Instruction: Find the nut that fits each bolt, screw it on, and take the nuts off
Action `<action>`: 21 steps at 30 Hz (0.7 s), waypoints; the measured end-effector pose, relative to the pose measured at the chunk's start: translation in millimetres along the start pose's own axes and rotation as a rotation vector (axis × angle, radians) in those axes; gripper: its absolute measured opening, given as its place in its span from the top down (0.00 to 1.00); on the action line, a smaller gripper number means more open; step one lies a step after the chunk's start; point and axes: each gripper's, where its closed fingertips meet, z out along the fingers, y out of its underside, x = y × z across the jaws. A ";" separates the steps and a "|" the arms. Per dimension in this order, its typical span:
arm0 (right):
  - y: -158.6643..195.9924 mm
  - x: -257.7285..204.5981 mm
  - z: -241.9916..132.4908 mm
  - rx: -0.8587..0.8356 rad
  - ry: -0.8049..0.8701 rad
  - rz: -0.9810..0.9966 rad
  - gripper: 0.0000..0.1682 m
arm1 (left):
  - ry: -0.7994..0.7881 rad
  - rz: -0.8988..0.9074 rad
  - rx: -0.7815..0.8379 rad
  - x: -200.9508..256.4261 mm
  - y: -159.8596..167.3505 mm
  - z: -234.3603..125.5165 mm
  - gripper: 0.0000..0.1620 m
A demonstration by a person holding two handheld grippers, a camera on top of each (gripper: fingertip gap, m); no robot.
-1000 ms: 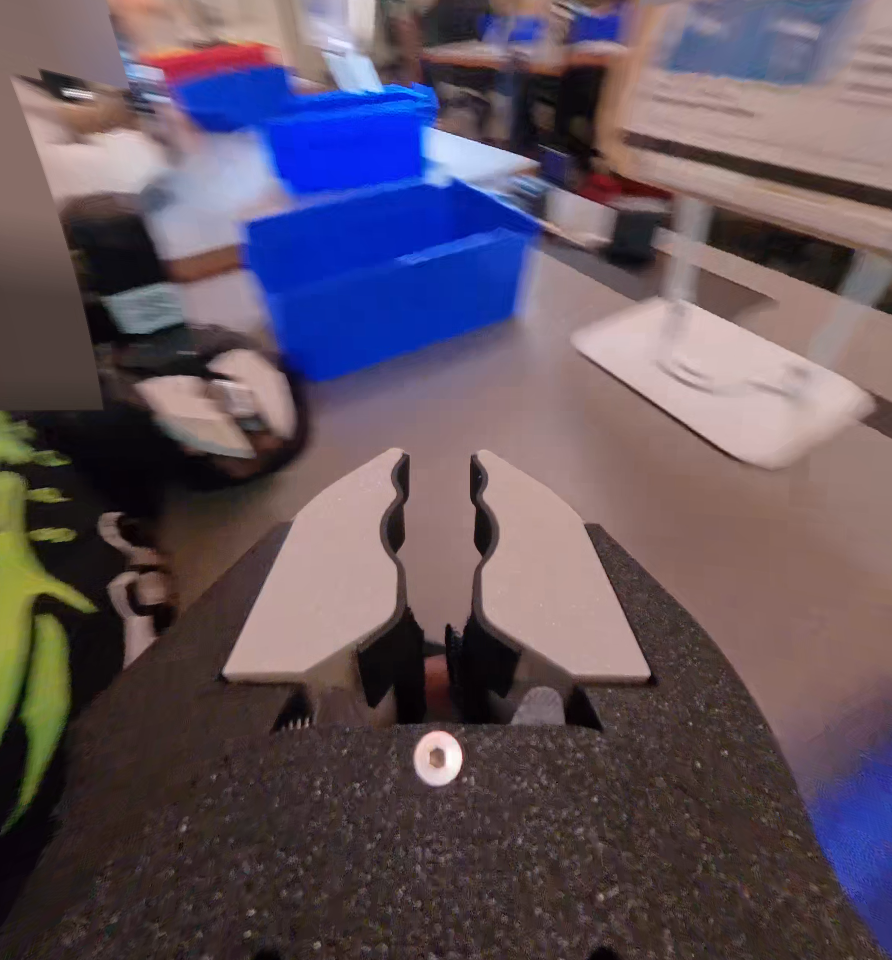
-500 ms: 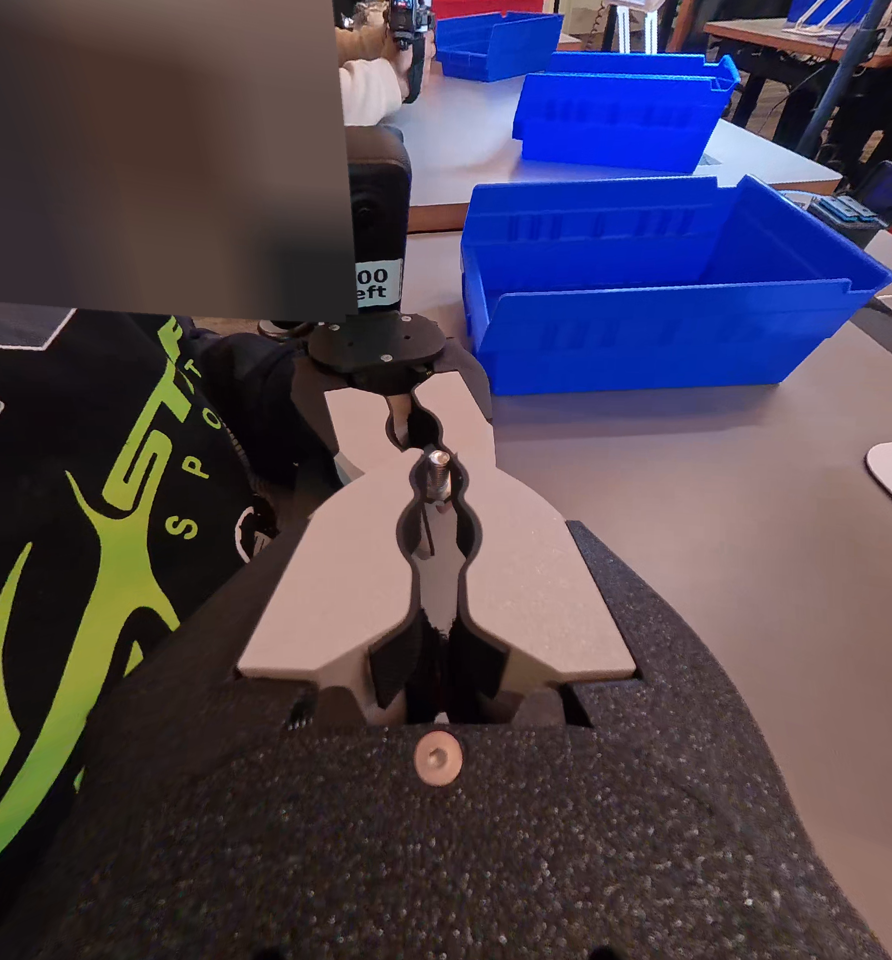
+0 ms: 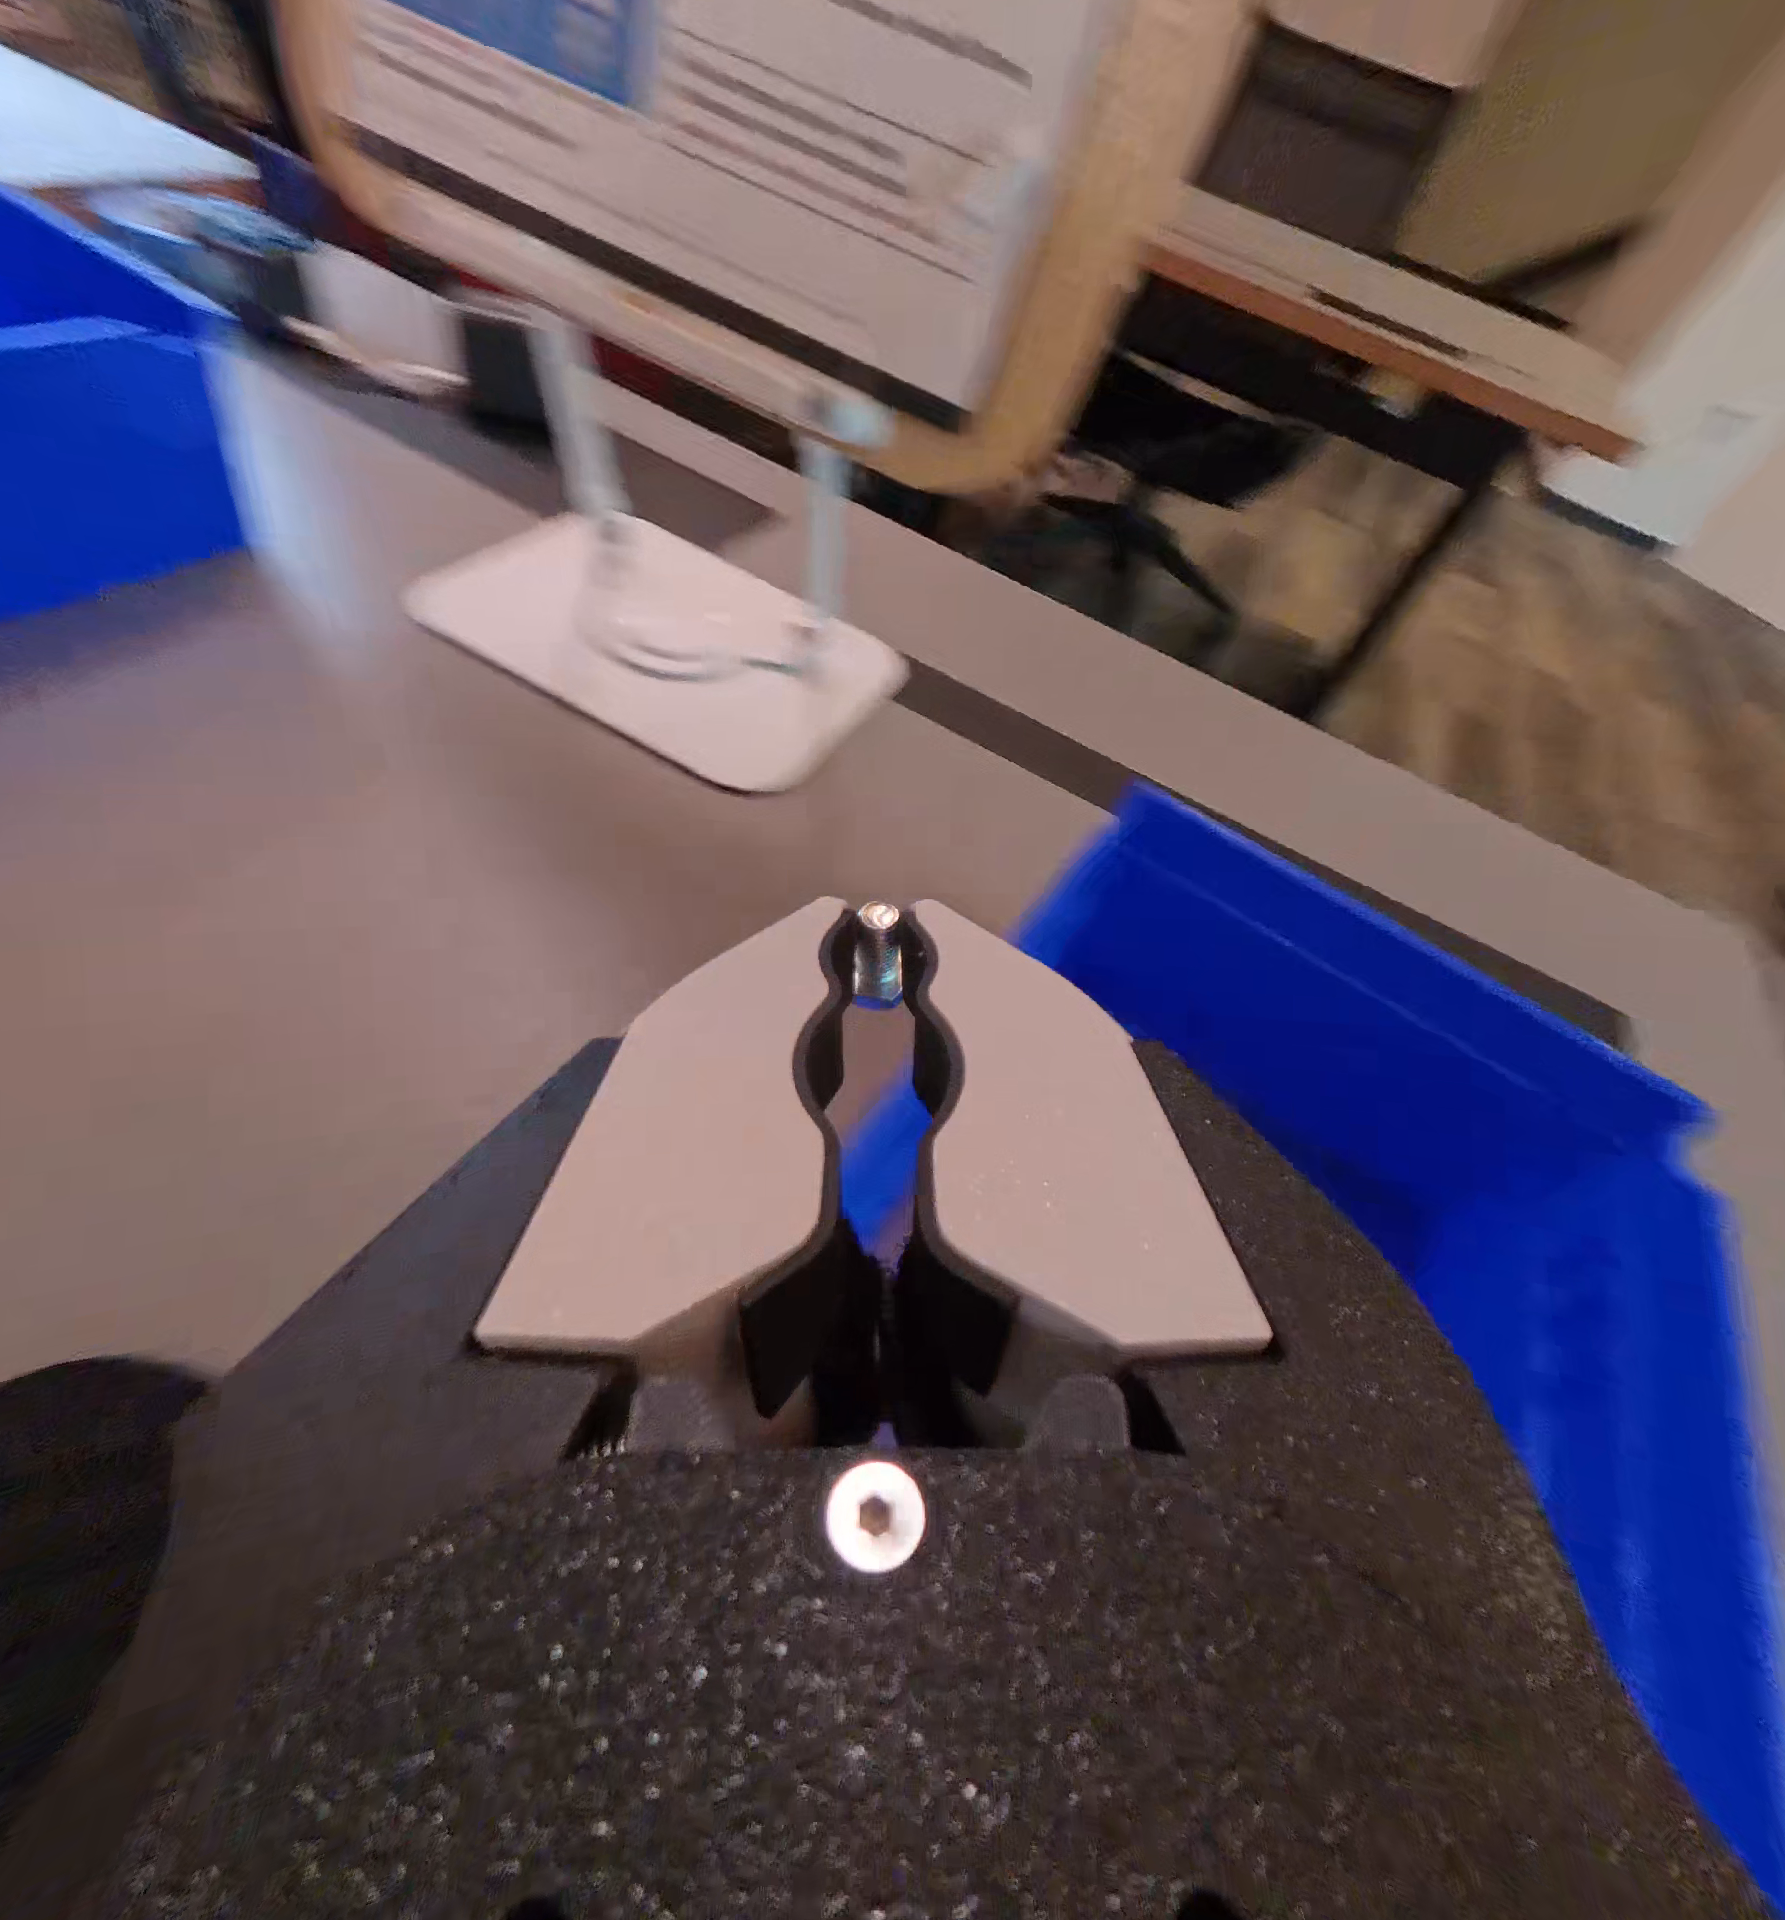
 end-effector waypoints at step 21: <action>170.5 129.2 49.1 -0.491 0.300 0.366 0.95 | -0.006 0.015 0.002 0.3 -0.4 -1.3 0.66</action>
